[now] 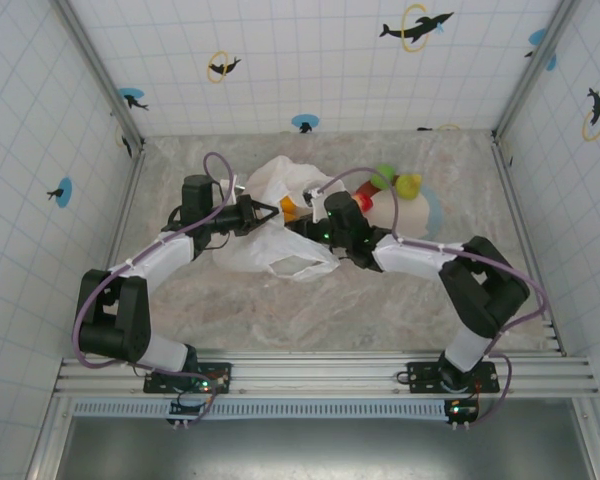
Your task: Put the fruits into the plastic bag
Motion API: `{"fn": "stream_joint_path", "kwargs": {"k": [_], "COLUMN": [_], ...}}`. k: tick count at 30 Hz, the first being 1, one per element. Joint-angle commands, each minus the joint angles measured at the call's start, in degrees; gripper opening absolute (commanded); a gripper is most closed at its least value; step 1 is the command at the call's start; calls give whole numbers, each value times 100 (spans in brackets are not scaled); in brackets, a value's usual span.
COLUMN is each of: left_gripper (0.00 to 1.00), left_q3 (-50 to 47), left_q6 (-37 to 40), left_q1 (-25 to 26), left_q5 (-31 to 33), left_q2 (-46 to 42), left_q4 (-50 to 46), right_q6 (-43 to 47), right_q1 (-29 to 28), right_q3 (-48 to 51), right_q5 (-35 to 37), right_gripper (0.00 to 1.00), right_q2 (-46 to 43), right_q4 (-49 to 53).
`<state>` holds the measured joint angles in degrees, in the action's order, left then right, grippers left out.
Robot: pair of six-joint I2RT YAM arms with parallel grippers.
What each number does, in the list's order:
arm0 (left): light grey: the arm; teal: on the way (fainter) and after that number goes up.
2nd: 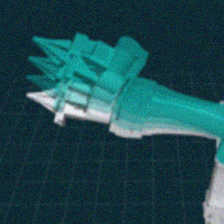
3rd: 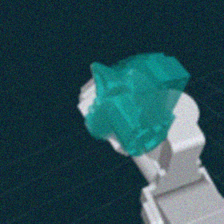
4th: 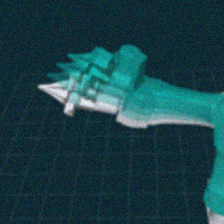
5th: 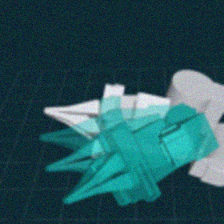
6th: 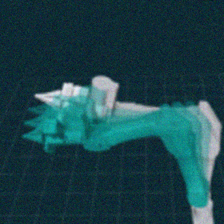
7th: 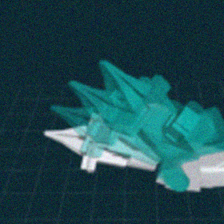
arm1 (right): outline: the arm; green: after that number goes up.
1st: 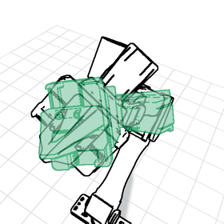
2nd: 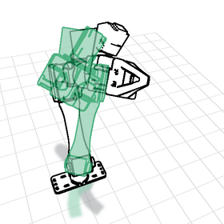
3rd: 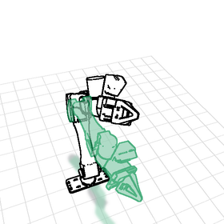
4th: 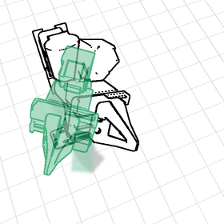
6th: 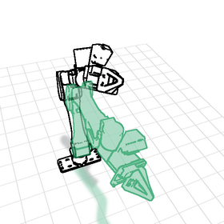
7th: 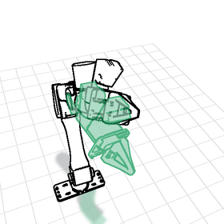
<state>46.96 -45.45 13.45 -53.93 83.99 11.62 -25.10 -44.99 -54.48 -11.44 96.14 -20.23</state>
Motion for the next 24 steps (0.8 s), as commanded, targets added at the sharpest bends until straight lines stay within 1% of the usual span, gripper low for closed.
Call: {"fn": "stream_joint_path", "kwargs": {"k": [1,3,7,15,19,21,24], "left_gripper": [0,0,0,0,0,0,0], "left_q3": [-15,-20,-17,-11,-3,0,-5], "left_q6": [72,63,67,76,80,80,80], "left_q1": [-14,-15,-14,-13,-18,-14,-18], "left_q5": [-33,-22,-21,-21,-4,1,14], "left_q2": [-119,-110,-106,-79,-76,-68,-54], "left_q4": [-31,-34,-32,-62,-87,-92,-100], "right_q6": [566,691,853,1186,1295,1384,1574], "right_q1": [15,36,89,227,439,567,805], "right_q3": [269,417,557,747,1084,1227,1405], "right_q5": [404,518,471,340,-310,-695,-1004], "right_gripper": [87,87,87,87,87,87,88], "right_q2": [-530,-782,-1098,-1716,-2330,-2687,-3287], "right_q4": [494,545,660,1327,1534,1791,2185]}}
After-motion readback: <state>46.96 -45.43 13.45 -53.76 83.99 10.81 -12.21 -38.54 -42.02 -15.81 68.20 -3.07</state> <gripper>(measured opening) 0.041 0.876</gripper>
